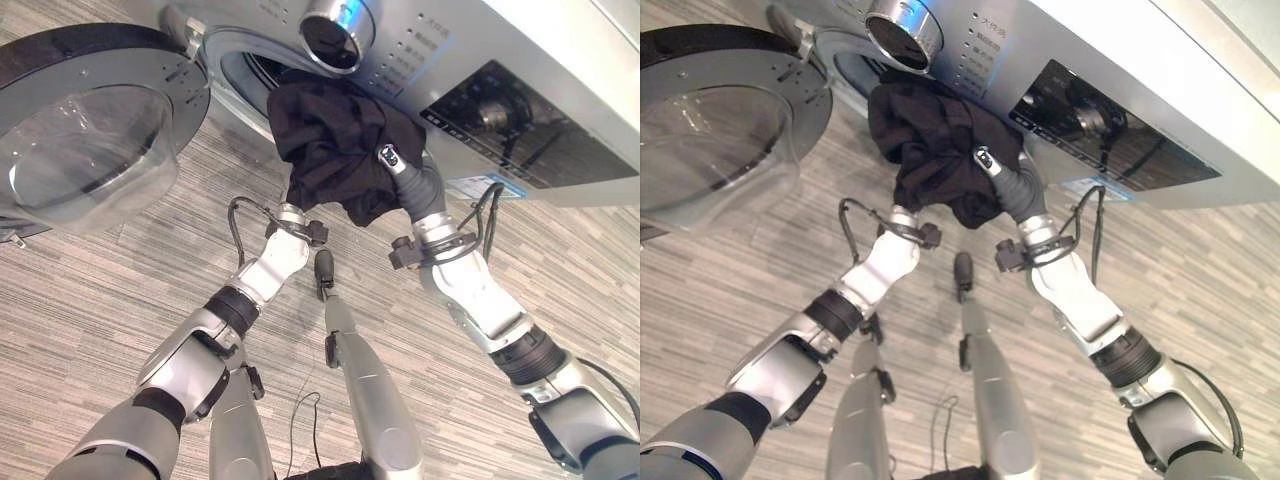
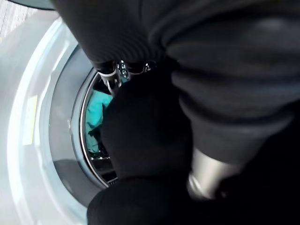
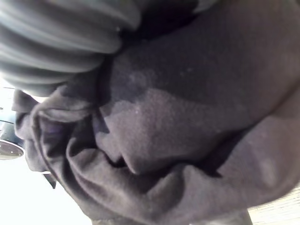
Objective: Grab the laundry basket,head to the washer,open it,put in the laundry and shut it.
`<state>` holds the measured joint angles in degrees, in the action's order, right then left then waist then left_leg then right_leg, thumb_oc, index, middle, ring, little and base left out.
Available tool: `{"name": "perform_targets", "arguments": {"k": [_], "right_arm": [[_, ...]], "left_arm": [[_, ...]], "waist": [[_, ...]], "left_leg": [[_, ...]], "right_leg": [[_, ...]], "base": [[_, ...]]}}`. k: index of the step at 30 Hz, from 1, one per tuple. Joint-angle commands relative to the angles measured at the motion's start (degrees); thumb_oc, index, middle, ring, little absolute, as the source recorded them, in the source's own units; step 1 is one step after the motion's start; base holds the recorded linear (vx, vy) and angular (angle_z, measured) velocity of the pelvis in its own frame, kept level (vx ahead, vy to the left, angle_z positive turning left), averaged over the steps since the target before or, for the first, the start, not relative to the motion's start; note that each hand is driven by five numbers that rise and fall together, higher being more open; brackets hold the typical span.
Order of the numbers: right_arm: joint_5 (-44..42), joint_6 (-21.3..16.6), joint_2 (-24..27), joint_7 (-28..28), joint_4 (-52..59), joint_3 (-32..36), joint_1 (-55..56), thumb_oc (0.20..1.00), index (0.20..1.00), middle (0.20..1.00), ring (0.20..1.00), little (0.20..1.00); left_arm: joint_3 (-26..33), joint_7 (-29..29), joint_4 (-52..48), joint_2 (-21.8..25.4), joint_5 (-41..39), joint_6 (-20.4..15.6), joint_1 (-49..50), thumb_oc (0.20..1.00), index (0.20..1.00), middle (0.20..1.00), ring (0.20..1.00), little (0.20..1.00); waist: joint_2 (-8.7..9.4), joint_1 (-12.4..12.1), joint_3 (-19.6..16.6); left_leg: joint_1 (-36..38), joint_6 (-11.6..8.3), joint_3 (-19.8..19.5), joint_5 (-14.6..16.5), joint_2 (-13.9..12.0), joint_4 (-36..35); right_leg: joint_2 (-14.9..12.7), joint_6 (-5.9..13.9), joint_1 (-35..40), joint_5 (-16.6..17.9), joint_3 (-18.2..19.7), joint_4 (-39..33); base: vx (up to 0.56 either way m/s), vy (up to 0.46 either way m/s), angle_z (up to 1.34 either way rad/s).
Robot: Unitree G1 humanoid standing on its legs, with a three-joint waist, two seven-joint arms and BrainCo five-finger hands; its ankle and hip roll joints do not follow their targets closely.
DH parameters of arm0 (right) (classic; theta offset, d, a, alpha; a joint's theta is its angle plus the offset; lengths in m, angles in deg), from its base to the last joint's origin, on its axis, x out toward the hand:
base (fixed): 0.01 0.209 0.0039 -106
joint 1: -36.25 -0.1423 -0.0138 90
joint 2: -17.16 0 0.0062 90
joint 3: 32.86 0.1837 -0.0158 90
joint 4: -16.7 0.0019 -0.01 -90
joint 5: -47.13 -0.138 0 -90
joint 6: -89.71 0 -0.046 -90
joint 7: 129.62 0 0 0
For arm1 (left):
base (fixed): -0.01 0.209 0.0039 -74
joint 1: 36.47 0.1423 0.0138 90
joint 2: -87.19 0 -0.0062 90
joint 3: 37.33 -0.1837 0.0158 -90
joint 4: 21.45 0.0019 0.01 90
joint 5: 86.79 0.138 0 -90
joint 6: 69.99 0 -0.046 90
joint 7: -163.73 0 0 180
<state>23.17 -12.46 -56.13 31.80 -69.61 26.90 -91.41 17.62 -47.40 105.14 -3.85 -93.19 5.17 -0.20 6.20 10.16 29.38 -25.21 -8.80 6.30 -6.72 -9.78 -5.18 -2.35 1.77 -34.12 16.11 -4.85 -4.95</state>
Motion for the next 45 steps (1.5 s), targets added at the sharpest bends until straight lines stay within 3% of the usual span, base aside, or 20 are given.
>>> {"name": "perform_targets", "arguments": {"k": [1,3,4,5,6,7,13,21,26,35,39,45], "right_arm": [[-1.10,-5.41,-0.26,0.53,2.00,1.24,-2.41,0.200,0.200,0.200,0.200,0.200],[-1.36,-5.09,-0.17,0.59,1.72,0.62,-1.88,0.200,0.200,0.200,0.200,0.200],[-1.79,-4.82,0.27,0.66,1.13,0.12,-1.58,0.410,0.410,0.410,0.410,0.410],[-1.96,-4.54,0.40,0.64,0.59,-0.19,-1.42,0.733,0.733,0.733,0.733,0.733],[-1.96,-4.55,0.39,0.64,0.58,-0.20,-1.44,0.900,0.900,0.900,0.900,0.900],[-1.95,-4.26,0.38,0.66,0.10,-0.43,-1.23,1.000,1.000,1.000,1.000,1.000],[-0.39,-2.70,0.26,-0.41,-2.80,-0.02,1.45,1.000,1.000,1.000,1.000,1.000],[9.18,1.93,-0.09,-2.79,-6.72,2.19,7.80,1.000,1.000,1.000,1.000,1.000],[4.71,0.13,-3.79,-2.26,-12.65,3.32,16.37,1.000,1.000,1.000,1.000,1.000],[9.03,2.15,-8.47,-2.27,-29.22,2.10,27.14,1.000,1.000,1.000,1.000,1.000],[12.29,2.06,-8.30,-3.16,-34.09,3.61,30.00,1.000,1.000,1.000,1.000,1.000],[15.80,1.08,-5.51,-2.79,-40.13,7.69,35.78,1.000,1.000,1.000,1.000,1.000]], "left_arm": [[1.28,-2.24,1.56,-3.17,-0.35,-4.33,-0.80,0.200,0.200,0.200,0.200,0.200],[2.18,-3.64,2.41,-3.44,-0.15,-4.03,-1.06,0.200,0.200,0.200,0.200,0.200],[2.82,-4.72,2.68,-3.52,-0.25,-3.99,-1.37,0.200,0.200,0.200,0.200,0.200],[3.09,-5.21,2.73,-3.33,-0.18,-3.97,-1.44,0.200,0.200,0.200,0.200,0.200],[3.09,-5.21,2.73,-3.33,-0.18,-3.97,-1.44,0.200,0.200,0.200,0.200,0.200],[3.42,-5.67,2.60,-3.01,-0.11,-3.91,-1.42,0.200,0.200,0.200,0.200,0.200],[4.46,-7.38,0.79,-2.28,0.71,-3.61,-0.45,0.200,0.200,0.200,0.200,0.200],[5.21,-8.86,1.09,-3.43,1.70,-3.04,1.37,0.200,0.200,0.200,0.200,0.200],[5.05,-9.32,3.03,-4.64,1.27,-2.99,1.67,0.200,0.200,0.200,0.200,0.200],[5.03,-10.05,5.89,-5.82,-0.50,-3.90,1.47,0.200,0.200,0.200,0.200,0.200],[5.75,-10.68,7.43,-5.06,-0.97,-4.29,0.27,0.200,0.200,0.200,0.200,0.200],[9.03,-11.63,15.85,0.09,-4.10,-4.58,-8.01,0.200,0.200,0.200,0.200,0.200]], "waist": [[1.21,0.04,-2.92],[1.18,0.00,-2.76],[1.22,-0.04,-2.68],[1.25,-0.06,-2.63],[1.25,-0.06,-2.62],[1.26,-0.12,-2.56],[1.22,-0.29,-2.23],[1.44,-0.10,-2.17],[1.83,0.37,-2.00],[3.10,1.38,-1.82],[3.73,2.15,-1.87],[6.36,4.46,-2.56]], "left_leg": [[-1.91,-0.76,-0.41,0.46,-2.22,0.18],[-1.86,-0.81,-0.42,0.45,-2.17,0.18],[-1.88,-0.82,-0.44,0.51,-2.08,0.18],[-1.87,-0.83,-0.44,0.52,-2.08,0.18],[-1.87,-0.83,-0.44,0.52,-2.08,0.18],[-1.91,-0.85,-0.46,0.50,-2.06,0.18],[-2.08,-0.82,-0.47,0.35,-1.96,0.18],[-1.90,-0.52,-0.45,0.60,-1.61,0.18],[-1.94,-0.27,-0.18,0.64,-1.27,0.18],[-2.55,0.16,0.53,0.71,-0.63,0.18],[-2.60,0.29,0.85,0.76,-0.60,0.18],[-3.38,0.62,1.19,0.93,-0.78,0.18]], "right_leg": [[-2.22,6.82,3.92,-12.43,-3.19,6.29],[-2.28,6.75,3.98,-12.40,-3.31,6.24],[-2.29,6.74,4.00,-12.31,-3.36,6.19],[-2.29,6.73,4.00,-12.26,-3.35,6.15],[-2.29,6.73,4.01,-12.26,-3.35,6.14],[-2.28,6.74,4.01,-12.21,-3.35,6.10],[-2.37,6.77,4.17,-12.11,-3.66,5.93],[-2.64,6.93,4.48,-12.23,-3.95,6.00],[-3.05,7.18,4.42,-11.85,-3.95,5.98],[-3.42,7.56,3.96,-11.33,-4.13,5.67],[-3.47,7.82,3.72,-11.17,-4.07,5.67],[-2.93,8.16,2.46,-10.93,-3.64,5.98]], "base": [[0.00,0.000,0.00],[0.00,0.000,0.00],[0.00,0.000,0.00],[0.00,0.000,0.00],[0.00,0.000,0.00],[0.00,0.000,0.00],[0.00,0.000,0.00],[0.00,0.000,0.00],[0.00,0.026,0.02],[0.00,0.003,0.00],[0.00,0.012,-0.02],[0.00,0.000,-0.01]]}}
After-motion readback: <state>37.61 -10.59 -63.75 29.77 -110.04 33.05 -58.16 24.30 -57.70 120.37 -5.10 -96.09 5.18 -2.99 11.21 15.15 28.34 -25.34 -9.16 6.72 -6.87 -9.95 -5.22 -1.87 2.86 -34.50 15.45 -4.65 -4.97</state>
